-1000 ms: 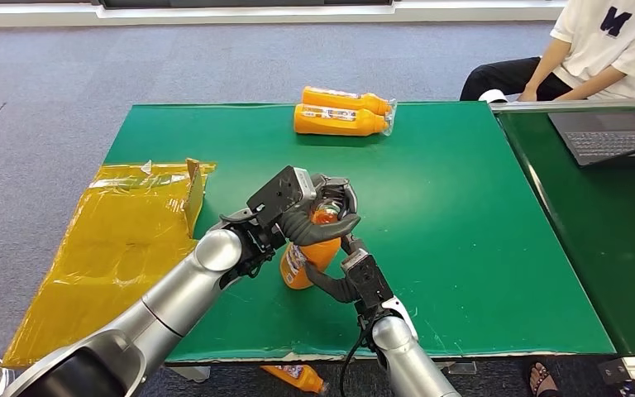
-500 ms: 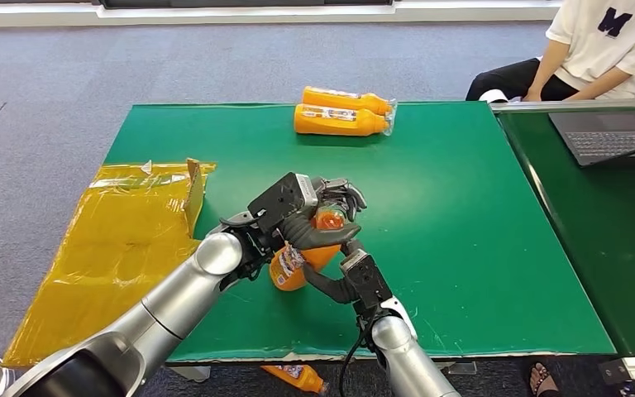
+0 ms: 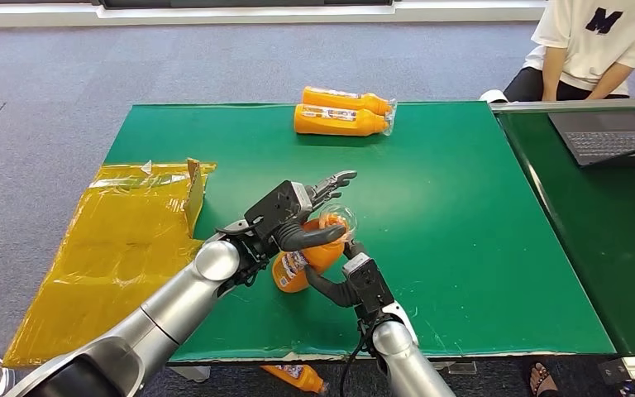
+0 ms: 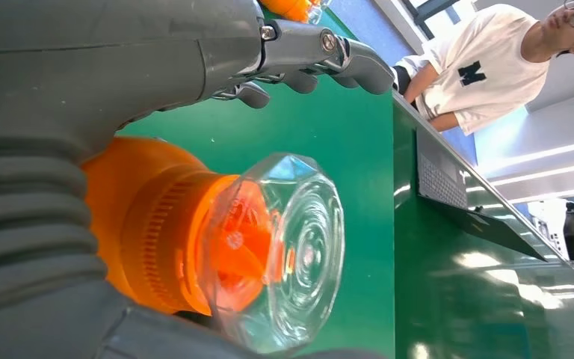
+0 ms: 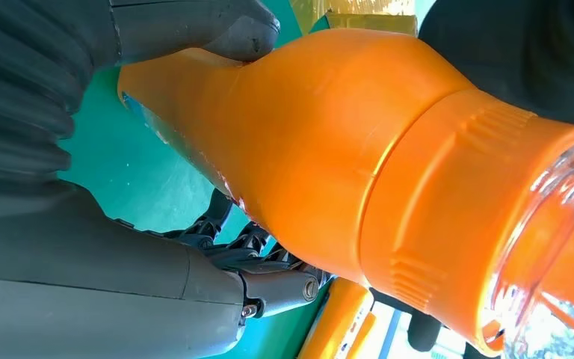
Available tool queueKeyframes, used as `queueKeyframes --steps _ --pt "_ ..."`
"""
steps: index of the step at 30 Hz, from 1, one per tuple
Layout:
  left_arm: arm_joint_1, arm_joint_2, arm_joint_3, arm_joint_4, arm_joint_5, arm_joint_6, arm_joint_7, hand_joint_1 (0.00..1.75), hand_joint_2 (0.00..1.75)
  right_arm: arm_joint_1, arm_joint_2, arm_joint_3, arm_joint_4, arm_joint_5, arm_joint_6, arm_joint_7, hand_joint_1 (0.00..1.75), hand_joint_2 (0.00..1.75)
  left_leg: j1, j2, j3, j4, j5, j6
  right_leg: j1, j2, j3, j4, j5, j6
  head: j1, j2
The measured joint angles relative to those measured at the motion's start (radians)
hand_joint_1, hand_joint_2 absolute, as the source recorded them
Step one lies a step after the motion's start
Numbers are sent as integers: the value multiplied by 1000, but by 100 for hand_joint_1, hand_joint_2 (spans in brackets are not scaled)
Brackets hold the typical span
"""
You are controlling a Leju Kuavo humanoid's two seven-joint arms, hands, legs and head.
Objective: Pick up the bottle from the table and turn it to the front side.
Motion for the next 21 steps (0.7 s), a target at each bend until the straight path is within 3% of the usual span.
queueKeyframes --steps 21 --pt "53 -2 0 69 -88 30 -22 0 0 20 -3 -3 -31 -7 -10 0 175 175 0 0 0 0 0 0 0 0 0 0 0 0 0 0"
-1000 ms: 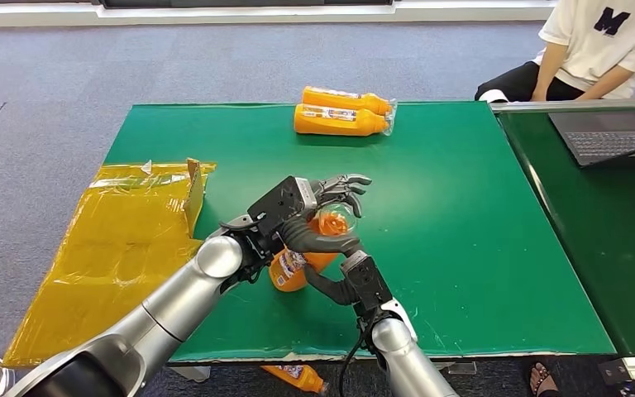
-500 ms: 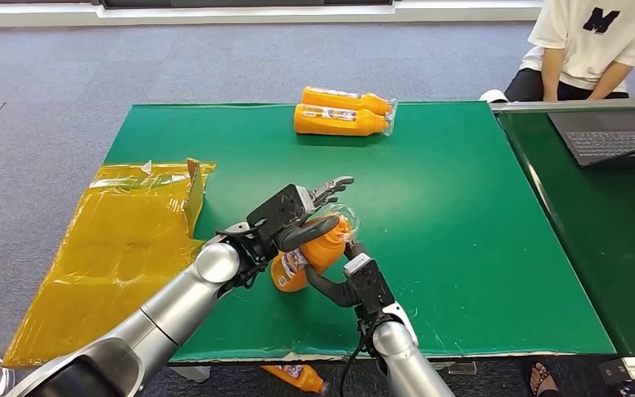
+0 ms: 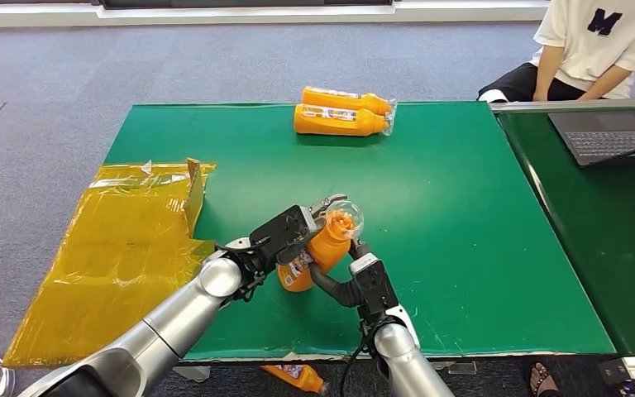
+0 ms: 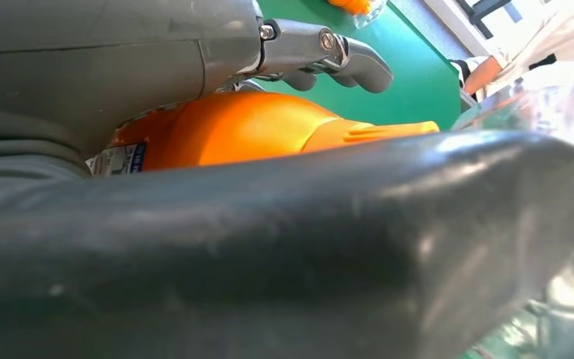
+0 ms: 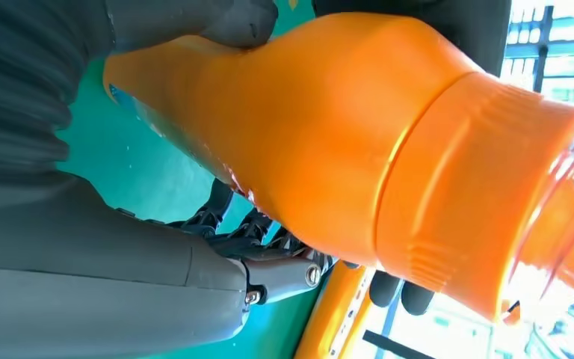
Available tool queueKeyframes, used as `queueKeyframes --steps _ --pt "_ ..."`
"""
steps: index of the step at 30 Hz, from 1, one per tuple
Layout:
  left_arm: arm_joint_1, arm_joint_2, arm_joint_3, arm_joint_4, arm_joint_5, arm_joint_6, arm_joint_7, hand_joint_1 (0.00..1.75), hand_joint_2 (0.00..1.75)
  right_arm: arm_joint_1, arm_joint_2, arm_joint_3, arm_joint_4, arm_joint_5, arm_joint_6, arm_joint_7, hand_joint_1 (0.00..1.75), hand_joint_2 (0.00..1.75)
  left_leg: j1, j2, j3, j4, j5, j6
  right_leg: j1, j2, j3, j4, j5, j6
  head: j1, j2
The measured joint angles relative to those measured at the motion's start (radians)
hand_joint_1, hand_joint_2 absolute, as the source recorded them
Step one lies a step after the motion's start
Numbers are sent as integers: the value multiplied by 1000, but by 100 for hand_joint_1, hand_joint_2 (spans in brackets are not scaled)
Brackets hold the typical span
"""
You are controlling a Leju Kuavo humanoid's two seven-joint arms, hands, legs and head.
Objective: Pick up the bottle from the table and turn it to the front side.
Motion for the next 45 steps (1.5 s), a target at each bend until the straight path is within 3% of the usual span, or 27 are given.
queueKeyframes --steps 1,5,15,41,45 --pt "0 -1 0 5 -3 0 -3 0 0 0 0 0 0 0 0 0 175 175 0 0 0 0 0 0 0 0 0 0 0 0 0 0" --pt "3 -3 0 19 -14 -6 -27 0 175 0 -2 -1 0 0 0 0 175 175 0 0 0 0 0 0 0 0 0 0 0 0 0 0" --pt "11 -2 -1 -30 -53 14 -61 0 175 0 -3 -14 -6 11 3 -3 175 175 0 0 0 0 0 0 0 0 0 0 0 0 0 0" --pt "36 2 0 -150 -129 53 -36 2 175 -12 -3 -19 -7 33 26 -4 175 175 0 0 0 0 0 0 0 0 0 0 0 0 0 0" --pt "42 4 0 -153 -142 48 -40 175 175 -10 -3 -19 -6 33 27 -4 175 175 0 0 0 0 0 0 0 0 0 0 0 0 0 0"
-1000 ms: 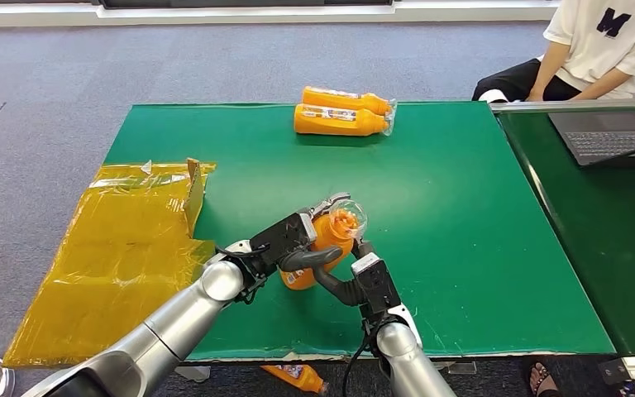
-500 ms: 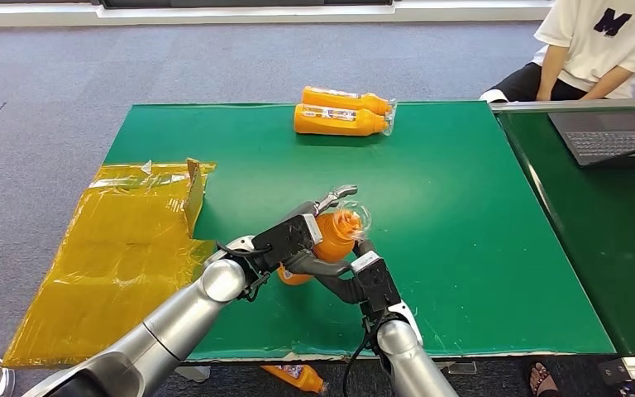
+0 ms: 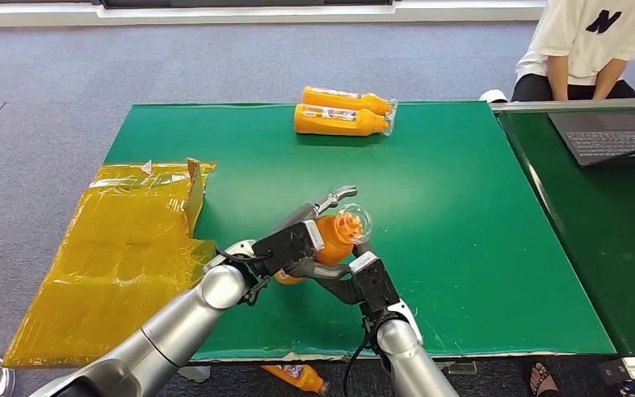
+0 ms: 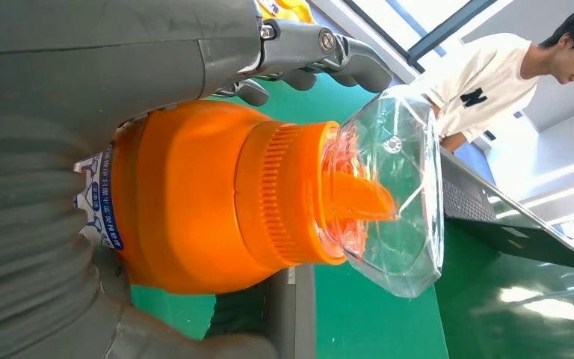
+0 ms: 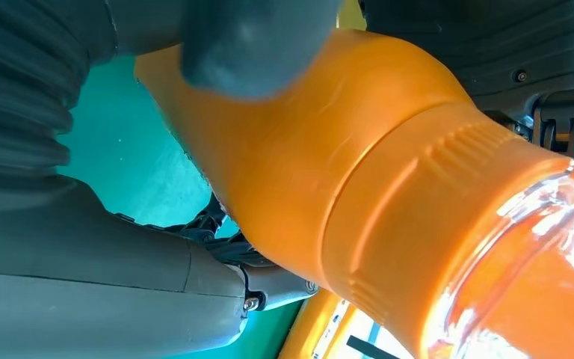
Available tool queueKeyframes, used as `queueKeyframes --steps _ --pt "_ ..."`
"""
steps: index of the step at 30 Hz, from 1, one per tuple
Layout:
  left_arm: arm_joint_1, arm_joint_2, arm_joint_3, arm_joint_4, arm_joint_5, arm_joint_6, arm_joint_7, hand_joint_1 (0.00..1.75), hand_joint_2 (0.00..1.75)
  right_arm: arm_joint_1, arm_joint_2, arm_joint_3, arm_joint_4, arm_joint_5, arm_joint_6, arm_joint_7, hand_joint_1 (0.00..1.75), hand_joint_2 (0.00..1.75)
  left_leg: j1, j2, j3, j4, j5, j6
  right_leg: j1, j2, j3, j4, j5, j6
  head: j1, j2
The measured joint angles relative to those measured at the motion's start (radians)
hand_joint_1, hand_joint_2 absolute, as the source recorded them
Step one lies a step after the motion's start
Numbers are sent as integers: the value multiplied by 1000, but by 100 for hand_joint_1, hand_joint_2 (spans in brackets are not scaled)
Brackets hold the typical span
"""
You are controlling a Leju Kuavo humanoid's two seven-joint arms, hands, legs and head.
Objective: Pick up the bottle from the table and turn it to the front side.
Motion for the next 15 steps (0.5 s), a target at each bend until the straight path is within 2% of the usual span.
queueKeyframes --steps 15 --pt "0 10 0 -3 -33 -15 -22 175 175 4 1 0 1 -1 0 0 175 175 0 0 0 0 0 0 0 0 0 0 0 0 0 0"
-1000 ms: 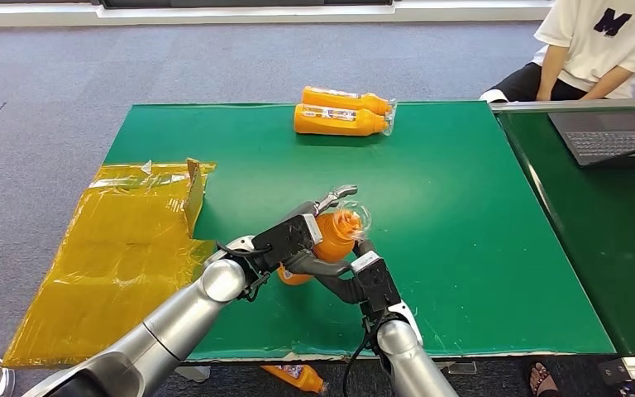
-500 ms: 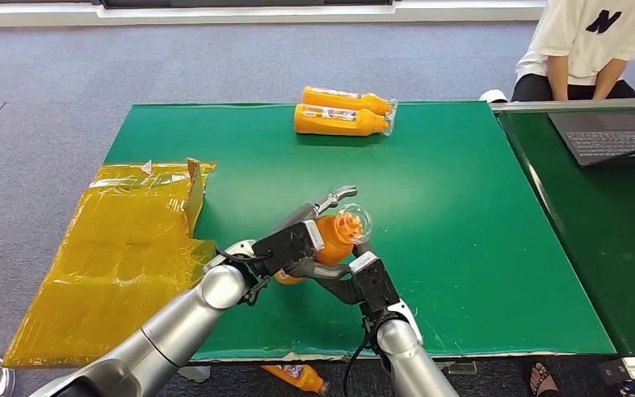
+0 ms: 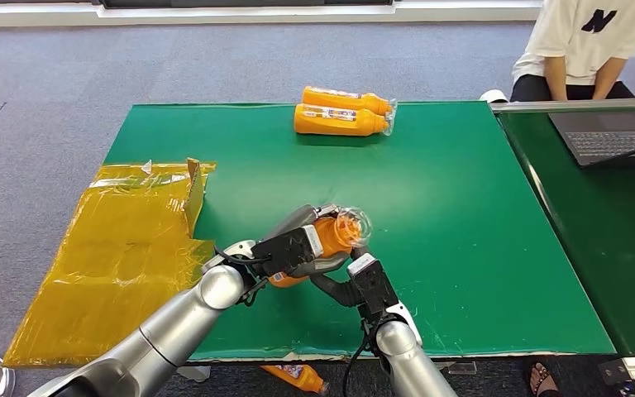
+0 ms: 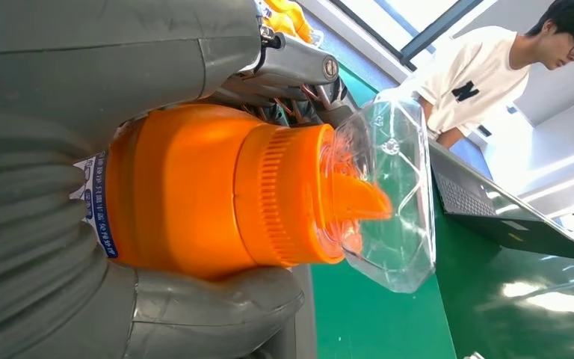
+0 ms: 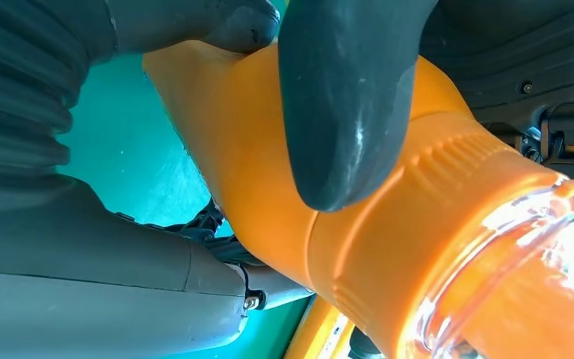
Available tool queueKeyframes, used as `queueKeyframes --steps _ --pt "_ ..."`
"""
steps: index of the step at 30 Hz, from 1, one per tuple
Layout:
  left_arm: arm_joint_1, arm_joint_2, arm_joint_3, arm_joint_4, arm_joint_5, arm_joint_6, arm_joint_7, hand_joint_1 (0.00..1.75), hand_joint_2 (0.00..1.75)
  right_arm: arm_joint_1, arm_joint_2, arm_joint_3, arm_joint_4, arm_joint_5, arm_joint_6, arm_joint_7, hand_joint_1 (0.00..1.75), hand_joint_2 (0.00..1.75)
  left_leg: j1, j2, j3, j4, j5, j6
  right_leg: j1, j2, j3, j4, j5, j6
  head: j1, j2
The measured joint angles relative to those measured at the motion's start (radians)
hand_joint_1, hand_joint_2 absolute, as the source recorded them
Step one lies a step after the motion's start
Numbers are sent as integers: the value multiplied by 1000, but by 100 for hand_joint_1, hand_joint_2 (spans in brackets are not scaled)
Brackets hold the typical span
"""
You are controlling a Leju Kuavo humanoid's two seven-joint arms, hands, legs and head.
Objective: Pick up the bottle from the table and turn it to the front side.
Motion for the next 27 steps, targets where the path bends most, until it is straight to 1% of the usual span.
queueKeyframes --steps 13,17,22,26,27 --pt "3 12 0 -9 -10 0 -9 175 175 -7 4 0 11 -2 3 -3 175 175 0 0 0 0 0 0 0 0 0 0 0 0 0 0" --pt "8 15 2 -15 -39 20 -13 175 175 -9 6 0 13 0 -3 -4 2 175 0 0 0 0 0 0 0 0 0 0 0 0 0 0" --pt "20 16 4 -40 -119 87 -15 175 175 -12 10 2 12 3 -17 3 0 175 0 0 0 0 0 0 0 0 0 0 0 0 0 0" --pt "26 17 5 -52 -132 97 -14 175 175 -12 12 3 10 3 -18 3 0 175 0 0 0 0 0 0 0 0 0 0 0 0 0 0" --pt "27 18 5 -54 -133 97 -14 175 175 -12 12 3 10 3 -18 3 0 131 0 0 0 0 0 0 0 0 0 0 0 0 0 0"
